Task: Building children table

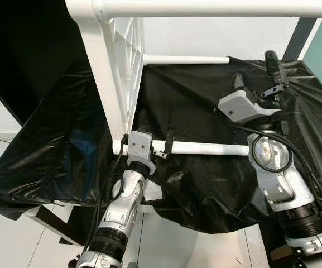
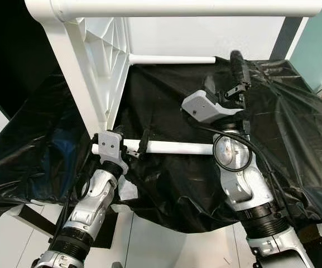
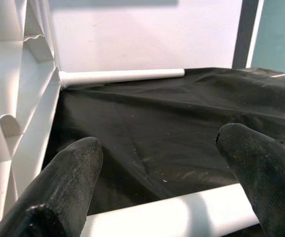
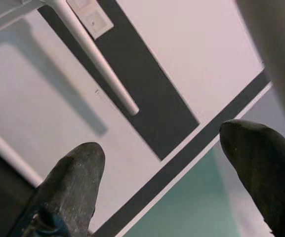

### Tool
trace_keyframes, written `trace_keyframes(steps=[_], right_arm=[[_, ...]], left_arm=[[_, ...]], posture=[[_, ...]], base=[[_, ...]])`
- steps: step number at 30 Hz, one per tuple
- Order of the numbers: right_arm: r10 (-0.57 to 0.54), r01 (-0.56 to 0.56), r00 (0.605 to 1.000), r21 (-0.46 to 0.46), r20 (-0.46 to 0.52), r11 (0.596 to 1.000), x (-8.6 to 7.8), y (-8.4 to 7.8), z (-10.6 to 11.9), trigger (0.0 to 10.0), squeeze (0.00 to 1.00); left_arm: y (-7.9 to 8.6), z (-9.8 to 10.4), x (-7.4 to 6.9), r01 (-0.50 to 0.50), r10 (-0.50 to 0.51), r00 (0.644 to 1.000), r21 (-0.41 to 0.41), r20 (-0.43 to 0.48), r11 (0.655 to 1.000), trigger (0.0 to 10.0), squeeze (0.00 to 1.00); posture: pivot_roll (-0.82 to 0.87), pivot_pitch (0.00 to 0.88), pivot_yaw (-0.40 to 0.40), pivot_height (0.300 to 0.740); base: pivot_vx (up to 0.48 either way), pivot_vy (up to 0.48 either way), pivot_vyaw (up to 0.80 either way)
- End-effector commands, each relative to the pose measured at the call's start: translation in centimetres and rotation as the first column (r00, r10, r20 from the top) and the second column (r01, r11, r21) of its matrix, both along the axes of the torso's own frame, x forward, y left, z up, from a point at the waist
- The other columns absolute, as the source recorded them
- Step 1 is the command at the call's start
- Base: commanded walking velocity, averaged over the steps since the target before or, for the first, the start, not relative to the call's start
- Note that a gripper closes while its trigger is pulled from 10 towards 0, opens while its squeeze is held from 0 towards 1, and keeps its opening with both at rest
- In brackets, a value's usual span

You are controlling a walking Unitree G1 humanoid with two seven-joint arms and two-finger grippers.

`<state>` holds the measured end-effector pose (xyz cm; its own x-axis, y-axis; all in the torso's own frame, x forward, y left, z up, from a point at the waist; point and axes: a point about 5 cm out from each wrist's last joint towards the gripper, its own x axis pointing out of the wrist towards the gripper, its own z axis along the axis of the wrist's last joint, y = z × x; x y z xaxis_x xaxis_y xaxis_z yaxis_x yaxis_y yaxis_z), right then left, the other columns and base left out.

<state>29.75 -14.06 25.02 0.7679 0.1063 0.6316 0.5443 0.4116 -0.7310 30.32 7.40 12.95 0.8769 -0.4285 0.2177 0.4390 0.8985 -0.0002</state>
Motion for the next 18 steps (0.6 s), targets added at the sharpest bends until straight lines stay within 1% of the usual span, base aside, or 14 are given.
trace_keyframes(steps=[1, 6, 9, 13, 17, 18], right_arm=[[0.019, -0.017, 0.998, -0.044, 0.053, 0.999, -0.3, 0.7, 1.2, 10.0, 0.0], [0.01, 0.0, 0.993, -0.084, 0.122, 0.996, -0.7, 0.9, 2.4, 10.0, 0.0], [0.006, 0.007, 0.99, -0.092, 0.139, 0.996, -0.8, 1.0, 2.5, 10.0, 0.0], [0.016, 0.012, 0.98, -0.14, 0.2, 0.99, -1.5, 1.6, 3.0, 10.0, 0.0], [0.018, 0.022, 0.967, -0.153, 0.254, 0.988, -2.0, 1.8, 3.8, 10.0, 0.0], [0.018, 0.022, 0.967, -0.153, 0.254, 0.988, -2.0, 1.8, 3.8, 10.0, 0.0]], left_arm=[[-0.1, -0.2, 0.1, 0.006, -0.006, 1.0, 0.011, 0.0, 1.0, 10.0, 0.0], [-0.1, -0.2, 0.1, 0.005, -0.005, 1.0, 0.011, 0.001, 1.0, 10.0, 0.0], [-0.1, -0.2, 0.1, 0.005, -0.005, 1.0, 0.01, 0.001, 1.0, 10.0, 0.0], [-0.2, -0.3, 0.1, 0.005, -0.005, 1.0, 0.01, -0.001, 1.0, 10.0, 0.0], [-0.2, -0.4, 0.0, 0.008, -0.008, 1.0, 0.01, -0.003, 1.0, 10.0, 0.0], [-0.2, -0.4, 0.0, 0.008, -0.008, 1.0, 0.01, -0.003, 1.0, 10.0, 0.0]], posture=[[-0.05, 0.0, 0.016, 0.74], [-0.05, 0.0, 0.014, 0.74], [-0.05, 0.0, 0.012, 0.74], [-0.05, 0.0, 0.012, 0.74], [-0.06, 0.0, 0.013, 0.74], [-0.06, 0.0, 0.013, 0.74]], base=[[0.0, 0.0, 0.0], [0.0, 0.0, 0.0], [0.0, 0.0, 0.0], [0.0, 0.0, 0.0], [0.0, 0.0, 0.0], [0.0, 0.0, 0.0]])
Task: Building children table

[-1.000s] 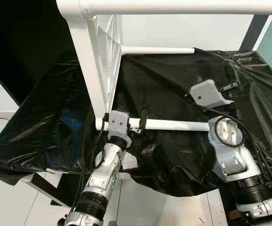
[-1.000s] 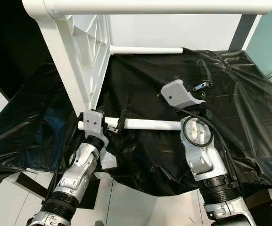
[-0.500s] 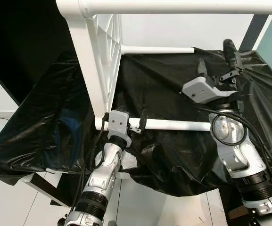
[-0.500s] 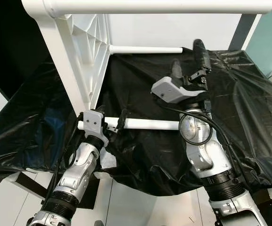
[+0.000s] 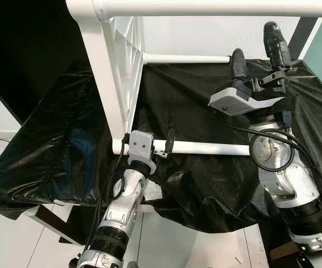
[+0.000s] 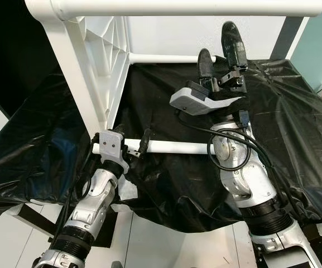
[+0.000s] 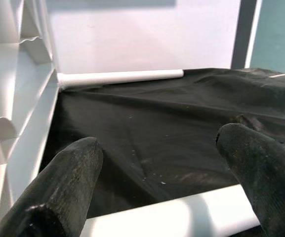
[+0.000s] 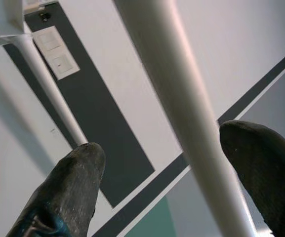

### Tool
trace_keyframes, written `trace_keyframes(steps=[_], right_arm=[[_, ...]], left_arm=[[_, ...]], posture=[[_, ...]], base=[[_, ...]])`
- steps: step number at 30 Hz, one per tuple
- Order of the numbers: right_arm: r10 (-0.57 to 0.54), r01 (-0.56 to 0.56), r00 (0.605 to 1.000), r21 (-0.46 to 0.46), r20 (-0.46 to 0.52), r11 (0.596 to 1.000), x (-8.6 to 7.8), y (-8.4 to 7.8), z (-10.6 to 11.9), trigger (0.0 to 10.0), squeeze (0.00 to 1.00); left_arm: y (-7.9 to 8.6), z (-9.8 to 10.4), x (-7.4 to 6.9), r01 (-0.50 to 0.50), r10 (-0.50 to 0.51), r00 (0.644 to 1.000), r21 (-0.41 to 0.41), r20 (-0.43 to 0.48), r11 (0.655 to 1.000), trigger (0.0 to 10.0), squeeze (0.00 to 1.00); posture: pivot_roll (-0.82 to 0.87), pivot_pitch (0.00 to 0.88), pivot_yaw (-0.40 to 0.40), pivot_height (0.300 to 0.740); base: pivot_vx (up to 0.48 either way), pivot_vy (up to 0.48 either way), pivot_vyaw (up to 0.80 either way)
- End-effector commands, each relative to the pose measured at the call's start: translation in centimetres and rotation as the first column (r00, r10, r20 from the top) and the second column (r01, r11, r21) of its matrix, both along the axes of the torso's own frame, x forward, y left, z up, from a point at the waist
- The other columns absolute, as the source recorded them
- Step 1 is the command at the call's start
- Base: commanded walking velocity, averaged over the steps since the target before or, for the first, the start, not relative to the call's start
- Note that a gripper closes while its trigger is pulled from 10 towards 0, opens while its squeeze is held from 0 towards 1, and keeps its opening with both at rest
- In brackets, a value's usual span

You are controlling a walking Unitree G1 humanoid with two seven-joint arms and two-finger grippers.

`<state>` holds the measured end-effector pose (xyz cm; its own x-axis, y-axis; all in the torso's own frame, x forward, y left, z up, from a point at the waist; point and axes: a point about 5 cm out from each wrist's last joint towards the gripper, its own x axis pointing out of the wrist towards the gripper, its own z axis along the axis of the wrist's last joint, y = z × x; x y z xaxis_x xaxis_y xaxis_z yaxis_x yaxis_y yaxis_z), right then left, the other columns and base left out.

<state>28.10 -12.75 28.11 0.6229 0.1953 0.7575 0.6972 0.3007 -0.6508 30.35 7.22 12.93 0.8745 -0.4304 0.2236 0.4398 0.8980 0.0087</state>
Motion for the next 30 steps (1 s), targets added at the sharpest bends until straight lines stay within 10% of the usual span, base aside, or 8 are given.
trace_keyframes(steps=[1, 30], right_arm=[[0.015, -0.014, 0.998, -0.016, 0.059, 1.0, -0.5, 0.5, 1.0, 10.0, 0.0], [-0.087, 0.088, 0.996, -0.023, 0.035, 0.996, 3.5, -3.1, 6.1, 10.0, 0.0]], left_arm=[[-0.1, -0.4, 0.0, 0.008, -0.008, 1.0, 0.005, -0.012, 1.0, 10.0, 0.0], [-0.2, -0.2, 0.4, 0.007, -0.007, 1.0, 0.009, 0.001, 1.0, 10.0, 0.0]], posture=[[-0.06, 0.0, 0.013, 0.74], [-0.05, 0.0, 0.006, 0.74]], base=[[0.0, 0.0, 0.0], [0.0, 0.0, 0.0]])
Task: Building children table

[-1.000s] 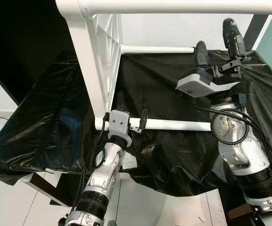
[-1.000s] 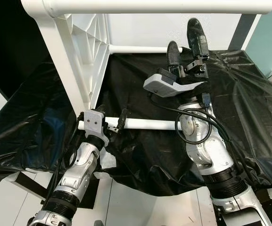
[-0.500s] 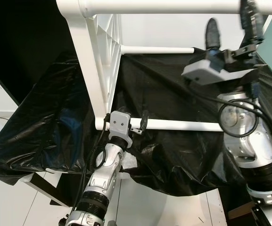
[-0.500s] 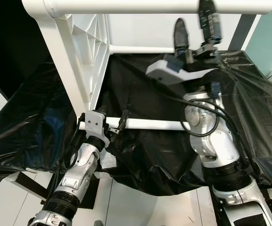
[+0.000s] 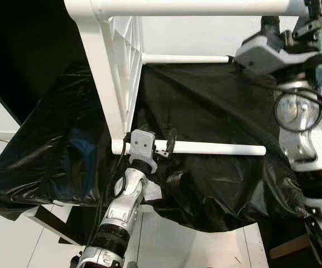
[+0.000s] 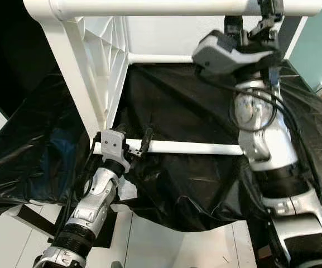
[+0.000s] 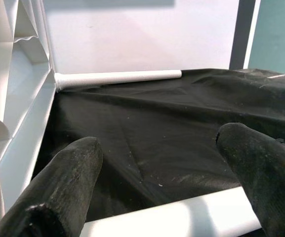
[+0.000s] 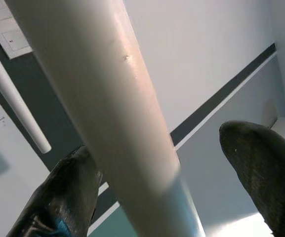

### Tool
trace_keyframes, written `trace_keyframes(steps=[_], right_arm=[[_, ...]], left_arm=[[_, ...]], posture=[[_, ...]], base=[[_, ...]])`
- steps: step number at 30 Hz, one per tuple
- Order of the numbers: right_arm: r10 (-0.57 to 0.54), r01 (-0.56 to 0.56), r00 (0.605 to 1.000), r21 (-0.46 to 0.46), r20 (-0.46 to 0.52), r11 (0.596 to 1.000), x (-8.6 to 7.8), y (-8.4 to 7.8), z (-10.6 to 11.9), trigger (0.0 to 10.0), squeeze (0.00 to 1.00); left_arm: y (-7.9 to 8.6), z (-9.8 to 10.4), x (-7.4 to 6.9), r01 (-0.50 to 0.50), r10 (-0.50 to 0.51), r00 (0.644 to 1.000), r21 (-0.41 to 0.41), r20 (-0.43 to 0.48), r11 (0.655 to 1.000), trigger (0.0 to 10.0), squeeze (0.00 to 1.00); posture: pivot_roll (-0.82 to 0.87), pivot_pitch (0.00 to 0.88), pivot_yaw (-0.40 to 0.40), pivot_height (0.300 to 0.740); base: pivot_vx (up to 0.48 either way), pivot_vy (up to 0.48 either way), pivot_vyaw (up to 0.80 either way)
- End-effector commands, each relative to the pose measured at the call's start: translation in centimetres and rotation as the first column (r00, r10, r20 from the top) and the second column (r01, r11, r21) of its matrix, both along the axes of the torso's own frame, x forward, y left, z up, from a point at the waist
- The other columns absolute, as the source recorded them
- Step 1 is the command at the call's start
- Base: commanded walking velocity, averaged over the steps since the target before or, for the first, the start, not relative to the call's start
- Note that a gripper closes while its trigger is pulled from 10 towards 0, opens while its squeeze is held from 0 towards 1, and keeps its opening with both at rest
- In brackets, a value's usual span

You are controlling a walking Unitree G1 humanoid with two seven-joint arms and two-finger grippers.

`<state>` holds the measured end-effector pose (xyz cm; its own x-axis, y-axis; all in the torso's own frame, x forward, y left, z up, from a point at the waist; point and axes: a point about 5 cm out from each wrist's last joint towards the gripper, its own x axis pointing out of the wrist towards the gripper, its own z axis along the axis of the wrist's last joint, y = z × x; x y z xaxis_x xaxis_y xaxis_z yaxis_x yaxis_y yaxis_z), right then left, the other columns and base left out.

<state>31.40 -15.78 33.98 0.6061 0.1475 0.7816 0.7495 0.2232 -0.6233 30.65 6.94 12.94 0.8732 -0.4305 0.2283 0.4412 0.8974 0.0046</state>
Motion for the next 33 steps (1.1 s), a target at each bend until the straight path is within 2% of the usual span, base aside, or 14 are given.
trace_keyframes(steps=[1, 4, 5, 6, 7, 20, 21, 22, 23, 25, 26, 28, 29, 33], right_arm=[[0.012, -0.012, 1.0, -0.016, -0.021, 1.0, 0.5, -0.1, 0.6, 10.0, 0.0], [0.016, -0.017, 0.998, -0.019, -0.059, 1.0, 1.4, -0.2, 1.1, 10.0, 0.0], [0.027, -0.027, 0.995, -0.001, -0.096, 1.0, 1.8, -0.3, 1.2, 9.0, 0.0], [0.035, -0.034, 0.991, 0.011, -0.127, 0.999, 2.1, -0.4, 1.2, 3.7, 0.0], [0.039, -0.036, 0.983, 0.019, -0.181, 0.999, 2.7, -0.6, 1.1, 0.0, 0.0], [0.075, -0.058, 0.966, 0.071, -0.249, 0.996, 3.4, -0.5, 0.4, 0.0, 0.0], [0.092, -0.059, 0.962, 0.132, -0.257, 0.99, 3.4, -0.8, 0.4, 0.0, 0.0], [0.092, -0.059, 0.962, 0.132, -0.257, 0.99, 3.4, -0.8, 0.4, 0.0, 0.0], [0.118, -0.062, 0.956, 0.208, -0.267, 0.976, 3.5, -1.3, 0.3, 0.0, 0.0], [0.169, -0.061, 0.948, 0.368, -0.27, 0.928, 3.7, -2.2, 0.1, 0.0, 0.0], [0.194, -0.042, 0.945, 0.492, -0.263, 0.869, 3.6, -3.2, -0.3, 0.0, 0.0], [0.193, -0.016, 0.947, 0.561, -0.258, 0.828, 3.6, -3.9, -0.6, 0.0, 0.0], [0.169, 0.036, 0.953, 0.647, -0.251, 0.762, 3.5, -5.3, -1.2, 0.0, 0.0], [0.085, 0.098, 0.977, 0.764, -0.196, 0.638, 3.0, -7.4, -1.6, 0.0, 0.0]], left_arm=[[0.0, -0.2, 0.1, 0.005, -0.005, 1.0, 0.014, -0.002, 1.0, 10.0, 0.0], [0.0, -0.2, 0.1, 0.005, -0.005, 1.0, 0.014, 0.0, 1.0, 10.0, 0.0], [0.0, -0.2, 0.1, 0.005, -0.005, 1.0, 0.014, 0.0, 1.0, 10.0, 0.0], [0.0, -0.2, 0.1, 0.003, -0.003, 1.0, 0.014, 0.001, 1.0, 10.0, 0.0], [0.1, -0.2, 0.1, -0.004, 0.004, 1.0, 0.011, 0.002, 1.0, 10.0, 0.0], [0.4, -0.2, 0.1, -0.017, 0.017, 1.0, 0.009, 0.004, 1.0, 10.0, 0.0], [0.3, -0.2, 0.1, -0.013, 0.013, 1.0, 0.009, 0.004, 1.0, 10.0, 0.0], [0.3, -0.2, 0.1, -0.013, 0.013, 1.0, 0.009, 0.004, 1.0, 10.0, 0.0], [0.3, -0.2, 0.1, -0.011, 0.011, 1.0, 0.009, 0.004, 1.0, 10.0, 0.0], [0.2, -0.2, 0.1, -0.007, 0.007, 1.0, 0.009, 0.005, 1.0, 10.0, 0.0], [0.2, -0.2, 0.1, -0.006, 0.006, 1.0, 0.007, 0.004, 1.0, 10.0, 0.0], [0.1, -0.2, 0.0, -0.004, 0.004, 1.0, 0.006, 0.003, 1.0, 10.0, 0.0], [0.0, -0.3, 0.0, 0.001, -0.001, 1.0, 0.005, 0.002, 1.0, 10.0, 0.0], [-0.2, -0.3, -0.1, 0.011, -0.011, 1.0, 0.004, -0.001, 1.0, 10.0, 0.0]], posture=[[-0.05, 0.0, 0.004, 0.74], [-0.05, 0.0, 0.002, 0.74], [-0.04, 0.0, -0.001, 0.74], [-0.04, 0.0, -0.003, 0.74], [-0.03, 0.0, -0.006, 0.74], [-0.03, 0.0, -0.002, 0.74], [-0.03, 0.0, 0.001, 0.74], [-0.03, 0.0, 0.001, 0.74], [-0.04, 0.0, 0.002, 0.74], [-0.04, 0.0, 0.002, 0.74], [-0.04, 0.0, 0.002, 0.74], [-0.04, 0.0, 0.002, 0.74], [-0.05, 0.0, 0.003, 0.74], [-0.05, 0.0, 0.01, 0.74]], base=[[0.0, 0.0, 0.0], [0.0, 0.0, 0.0], [0.0, 0.0, 0.0], [0.0, 0.0, 0.0], [0.0, 0.0, 0.0], [0.0, 0.0, 0.0], [0.0, 0.0, 0.0], [0.0, 0.0, 0.0], [0.0, 0.0, 0.0], [0.0, 0.0, 0.0], [0.0, 0.0, 0.0], [0.0, 0.0, 0.0], [0.0, 0.0, 0.0], [0.0, 0.0, 0.0]])
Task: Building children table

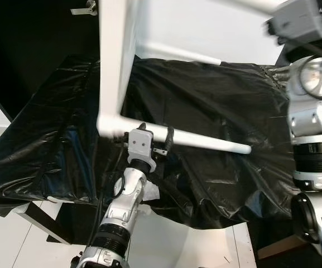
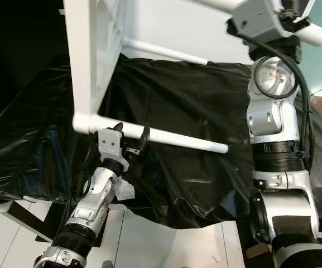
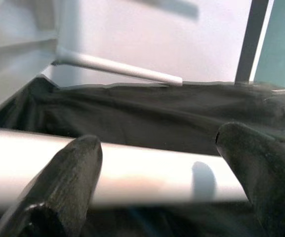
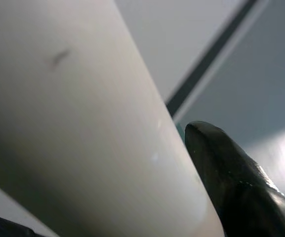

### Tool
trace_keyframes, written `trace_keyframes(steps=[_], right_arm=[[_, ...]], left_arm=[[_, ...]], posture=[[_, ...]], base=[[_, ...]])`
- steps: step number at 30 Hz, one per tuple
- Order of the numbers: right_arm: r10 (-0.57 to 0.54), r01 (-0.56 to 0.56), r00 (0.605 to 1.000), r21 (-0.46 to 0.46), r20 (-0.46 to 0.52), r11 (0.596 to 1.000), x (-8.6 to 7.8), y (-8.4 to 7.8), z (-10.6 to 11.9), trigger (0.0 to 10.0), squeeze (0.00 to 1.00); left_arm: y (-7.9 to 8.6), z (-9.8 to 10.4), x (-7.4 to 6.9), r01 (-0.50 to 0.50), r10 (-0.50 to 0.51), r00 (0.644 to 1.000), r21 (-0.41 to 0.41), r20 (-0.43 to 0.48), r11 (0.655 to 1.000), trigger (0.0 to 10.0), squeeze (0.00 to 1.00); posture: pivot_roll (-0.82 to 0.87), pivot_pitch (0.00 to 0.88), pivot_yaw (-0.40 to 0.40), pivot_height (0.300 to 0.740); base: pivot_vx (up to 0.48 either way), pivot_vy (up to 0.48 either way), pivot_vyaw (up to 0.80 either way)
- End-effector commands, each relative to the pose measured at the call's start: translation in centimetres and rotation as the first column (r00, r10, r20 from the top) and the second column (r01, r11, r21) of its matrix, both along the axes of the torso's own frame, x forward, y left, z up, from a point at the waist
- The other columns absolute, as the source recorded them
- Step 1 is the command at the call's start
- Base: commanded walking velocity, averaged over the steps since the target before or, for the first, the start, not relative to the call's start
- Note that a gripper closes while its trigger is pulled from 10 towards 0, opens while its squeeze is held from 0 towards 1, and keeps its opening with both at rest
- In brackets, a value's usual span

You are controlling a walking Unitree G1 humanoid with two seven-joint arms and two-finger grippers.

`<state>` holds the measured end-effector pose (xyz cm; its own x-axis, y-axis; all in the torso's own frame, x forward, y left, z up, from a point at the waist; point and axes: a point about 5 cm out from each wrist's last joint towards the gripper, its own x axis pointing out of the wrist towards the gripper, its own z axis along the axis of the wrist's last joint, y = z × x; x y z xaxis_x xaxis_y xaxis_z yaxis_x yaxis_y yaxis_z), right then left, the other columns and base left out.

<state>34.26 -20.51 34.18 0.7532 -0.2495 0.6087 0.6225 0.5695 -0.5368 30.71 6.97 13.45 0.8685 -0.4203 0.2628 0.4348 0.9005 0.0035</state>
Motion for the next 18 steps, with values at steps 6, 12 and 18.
trace_keyframes(steps=[6, 12, 18], right_arm=[[0.022, 0.04, 0.991, 0.453, -0.132, 0.891, -0.4, -2.9, -5.6, 0.0, 0.0], [0.245, -0.068, 0.942, 0.584, -0.23, 0.809, 0.1, -1.4, -8.6, 0.0, 0.0], [0.458, -0.115, 0.822, 0.69, -0.337, 0.714, -0.3, 1.1, -12.4, 0.0, 0.0]], left_arm=[[0.0, -0.8, -0.2, 0.017, -0.016, 0.999, 0.024, -0.033, 1.0, 10.0, 0.0], [-0.2, -0.9, -0.3, 0.029, -0.028, 0.999, 0.026, -0.034, 0.999, 10.0, 0.0], [-0.1, -1.1, -0.5, 0.035, -0.034, 0.999, 0.032, -0.041, 0.999, 10.0, 0.0]], posture=[[-0.05, 0.0, 0.02, 0.74], [-0.06, 0.0, 0.022, 0.74], [-0.06, 0.005, 0.033, 0.74]], base=[[0.0, 0.0, 0.0], [0.0, 0.0, 0.0], [0.0, 0.0, 0.0]])
